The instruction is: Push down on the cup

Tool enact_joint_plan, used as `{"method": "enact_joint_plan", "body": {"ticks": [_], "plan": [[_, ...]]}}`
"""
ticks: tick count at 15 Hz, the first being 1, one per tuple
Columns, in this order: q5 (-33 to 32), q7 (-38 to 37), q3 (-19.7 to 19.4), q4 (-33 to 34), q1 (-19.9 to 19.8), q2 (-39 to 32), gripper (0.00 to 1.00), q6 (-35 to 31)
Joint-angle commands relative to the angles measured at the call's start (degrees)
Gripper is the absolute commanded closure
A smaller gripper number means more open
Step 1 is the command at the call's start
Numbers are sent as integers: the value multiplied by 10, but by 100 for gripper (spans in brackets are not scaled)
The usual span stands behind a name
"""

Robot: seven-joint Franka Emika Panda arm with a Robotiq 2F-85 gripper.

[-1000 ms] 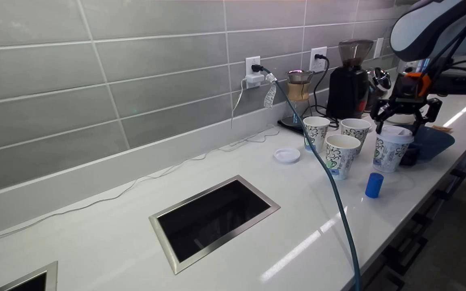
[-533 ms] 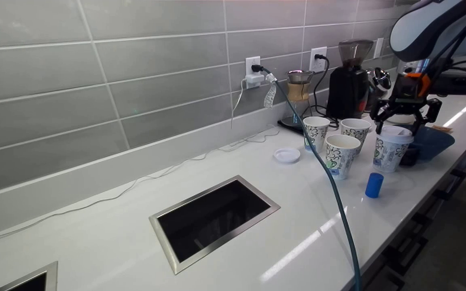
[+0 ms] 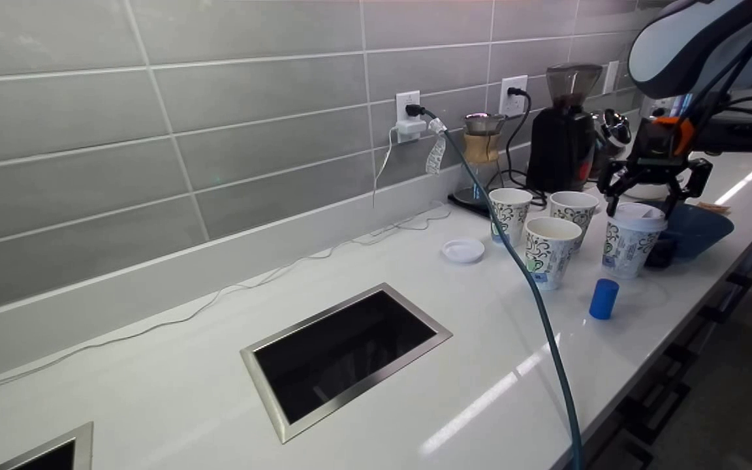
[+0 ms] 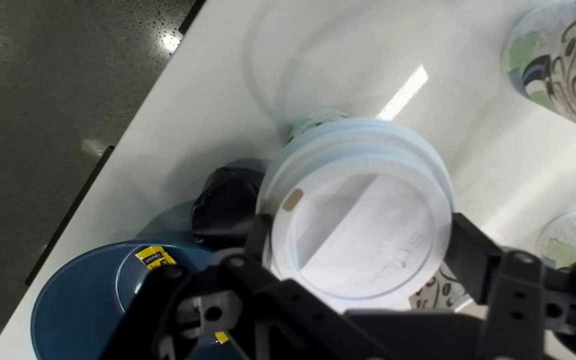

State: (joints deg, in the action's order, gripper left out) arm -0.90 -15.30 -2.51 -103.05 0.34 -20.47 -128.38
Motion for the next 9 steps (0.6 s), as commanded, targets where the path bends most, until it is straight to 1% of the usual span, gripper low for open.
{"method": "enact_joint_plan", "body": {"ticks": [1, 4, 7, 9], "plan": [[-4, -10, -5, 11, 6, -28, 11, 8], [-4, -9, -4, 13, 6, -32, 9, 9], [-4, -9, -4, 13, 6, -34, 11, 9], [-2, -8, -3, 12, 6, -30, 8, 9]]}}
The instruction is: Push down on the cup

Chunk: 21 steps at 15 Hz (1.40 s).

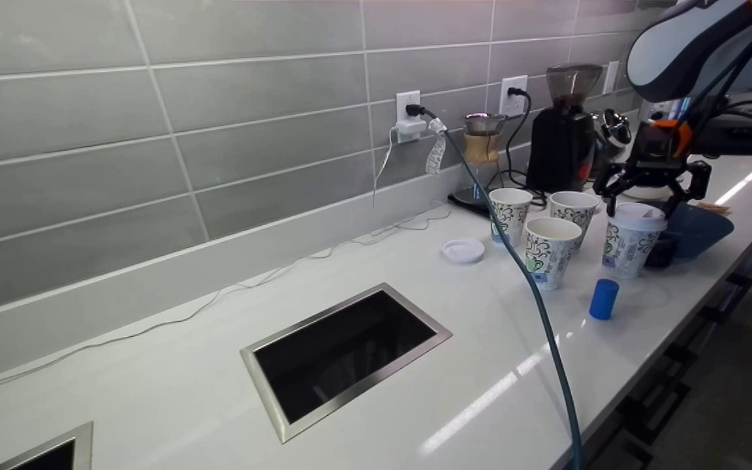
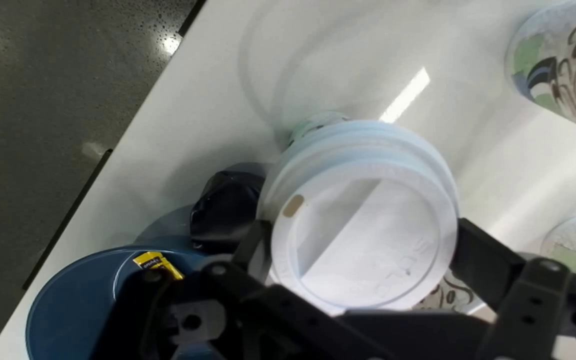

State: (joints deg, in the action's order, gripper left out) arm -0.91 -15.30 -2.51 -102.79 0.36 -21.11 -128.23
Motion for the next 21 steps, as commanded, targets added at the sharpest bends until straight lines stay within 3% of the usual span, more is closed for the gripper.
{"method": "enact_joint_plan", "body": {"ticks": [1, 5, 21], "plan": [[-2, -8, -3, 9, 7, -22, 8, 7], [-3, -9, -3, 7, 7, -18, 0, 8], [-1, -8, -2, 5, 9, 8, 0, 17]]}}
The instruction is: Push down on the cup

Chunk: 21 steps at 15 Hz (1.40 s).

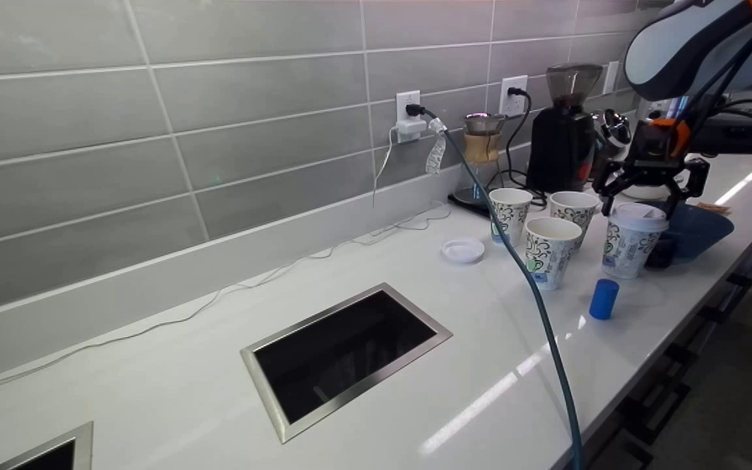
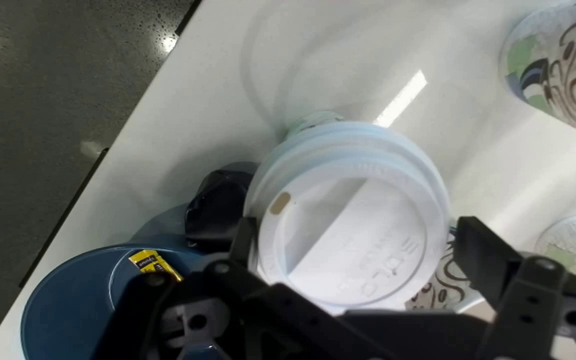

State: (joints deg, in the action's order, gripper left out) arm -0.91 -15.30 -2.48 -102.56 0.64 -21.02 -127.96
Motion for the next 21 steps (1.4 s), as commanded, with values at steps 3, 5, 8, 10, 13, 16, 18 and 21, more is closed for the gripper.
{"method": "enact_joint_plan", "body": {"ticks": [3, 5, 8, 10, 13, 16, 18, 21], "plan": [[-2, -9, -2, 3, 8, 10, 0, 16], [-7, -14, -4, 3, 11, 14, 0, 20], [-11, -20, -6, 3, 12, 18, 0, 25], [-12, -23, -6, 3, 12, 21, 0, 26], [-14, -30, -7, 3, 13, 27, 0, 36], [-15, -28, -6, -3, 11, 42, 0, 48], [-15, -23, -5, -10, 10, 56, 0, 50], [-9, -2, -1, -25, 5, 82, 0, 48]]}}
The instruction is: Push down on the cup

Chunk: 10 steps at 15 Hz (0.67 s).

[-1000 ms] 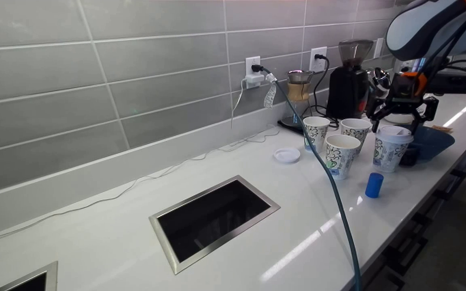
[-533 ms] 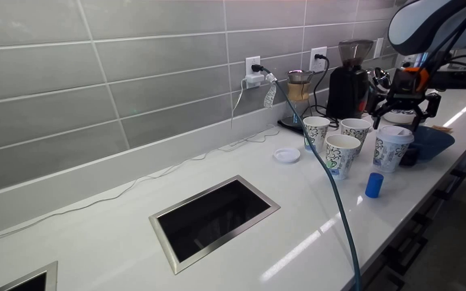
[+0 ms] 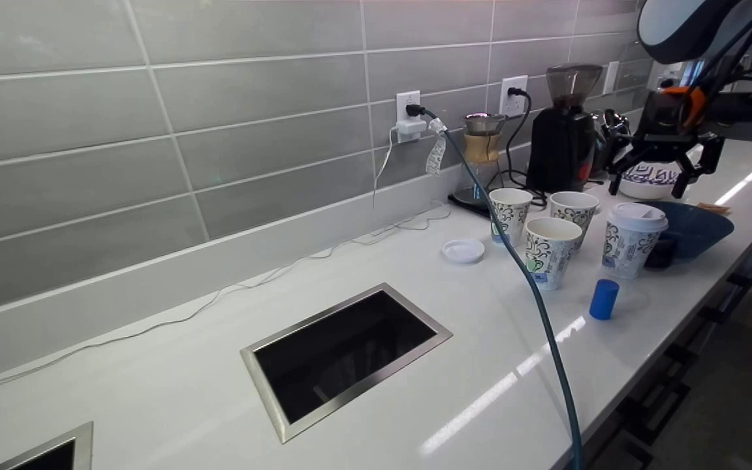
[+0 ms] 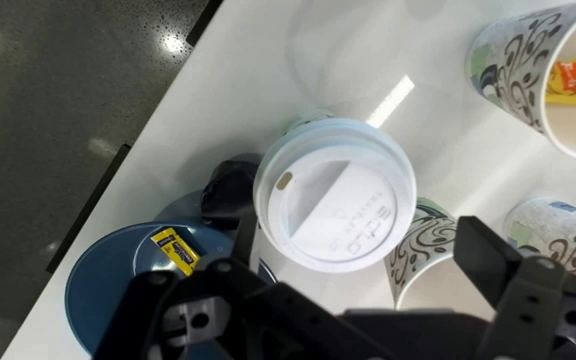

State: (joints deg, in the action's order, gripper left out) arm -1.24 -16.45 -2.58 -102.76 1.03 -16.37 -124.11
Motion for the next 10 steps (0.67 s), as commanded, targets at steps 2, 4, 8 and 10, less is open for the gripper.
{"method": "enact_joint_plan", "body": {"ticks": [2, 4, 8, 10], "plan": [[-7, 17, 2, -39, 1, 58, 0, 8], [-11, 36, 3, -52, -1, 78, 0, 12], [-27, 77, 2, -95, -7, 126, 0, -5], [-29, 84, 3, -134, -9, 168, 0, -15]]}}
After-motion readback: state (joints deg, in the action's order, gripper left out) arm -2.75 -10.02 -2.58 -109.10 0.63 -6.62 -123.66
